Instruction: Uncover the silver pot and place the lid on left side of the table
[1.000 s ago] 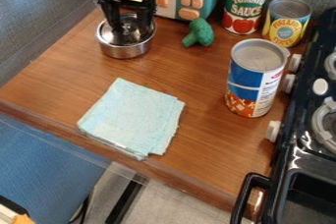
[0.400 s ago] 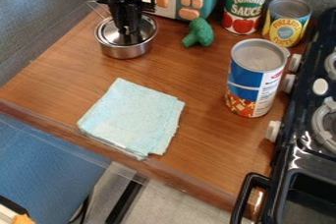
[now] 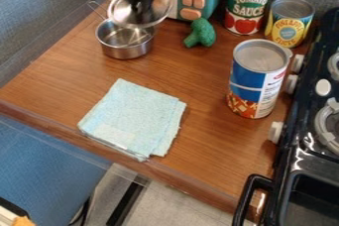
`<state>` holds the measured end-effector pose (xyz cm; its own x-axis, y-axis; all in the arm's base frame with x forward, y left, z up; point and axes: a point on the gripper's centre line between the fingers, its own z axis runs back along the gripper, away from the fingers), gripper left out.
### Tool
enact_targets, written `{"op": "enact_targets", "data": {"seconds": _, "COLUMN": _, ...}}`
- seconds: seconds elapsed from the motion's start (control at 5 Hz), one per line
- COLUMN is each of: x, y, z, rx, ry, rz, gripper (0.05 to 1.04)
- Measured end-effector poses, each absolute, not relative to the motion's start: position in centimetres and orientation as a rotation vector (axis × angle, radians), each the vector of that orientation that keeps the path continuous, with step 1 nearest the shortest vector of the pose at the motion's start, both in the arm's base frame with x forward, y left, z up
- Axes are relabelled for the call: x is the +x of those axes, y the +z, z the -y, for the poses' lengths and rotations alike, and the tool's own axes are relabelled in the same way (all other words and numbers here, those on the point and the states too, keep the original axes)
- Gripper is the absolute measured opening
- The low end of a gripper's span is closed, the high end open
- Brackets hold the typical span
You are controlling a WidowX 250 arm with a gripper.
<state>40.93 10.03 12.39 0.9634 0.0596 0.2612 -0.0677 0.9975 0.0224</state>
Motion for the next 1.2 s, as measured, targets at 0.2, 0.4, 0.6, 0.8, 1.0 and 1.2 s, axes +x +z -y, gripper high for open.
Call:
{"op": "enact_targets", "data": {"seconds": 0.2, "x": 38.3, "y": 14.7, "z": -7.2, "rx": 0.035, "ry": 0.018, "rz": 0.298, "gripper": 0.285}}
{"op": "enact_targets", "data": {"seconds": 0.4, "x": 34.3, "y": 14.7, "z": -5.8, "rx": 0.015, "ry": 0.016, "rz": 0.287, "gripper": 0.285}}
{"op": "enact_targets", "data": {"seconds": 0.6, "x": 30.9, "y": 13.4, "z": -4.1, "rx": -0.014, "ry": -0.007, "rz": 0.245, "gripper": 0.285}}
{"op": "enact_targets", "data": {"seconds": 0.8, "x": 29.1, "y": 11.4, "z": -3.3, "rx": -0.046, "ry": -0.018, "rz": 0.204, "gripper": 0.285}}
{"op": "enact_targets", "data": {"seconds": 1.0, "x": 28.4, "y": 9.9, "z": -2.7, "rx": -0.027, "ry": -0.047, "rz": 0.178, "gripper": 0.285}}
{"op": "enact_targets", "data": {"seconds": 1.2, "x": 28.1, "y": 8.1, "z": -2.6, "rx": 0.011, "ry": -0.051, "rz": 0.153, "gripper": 0.285}}
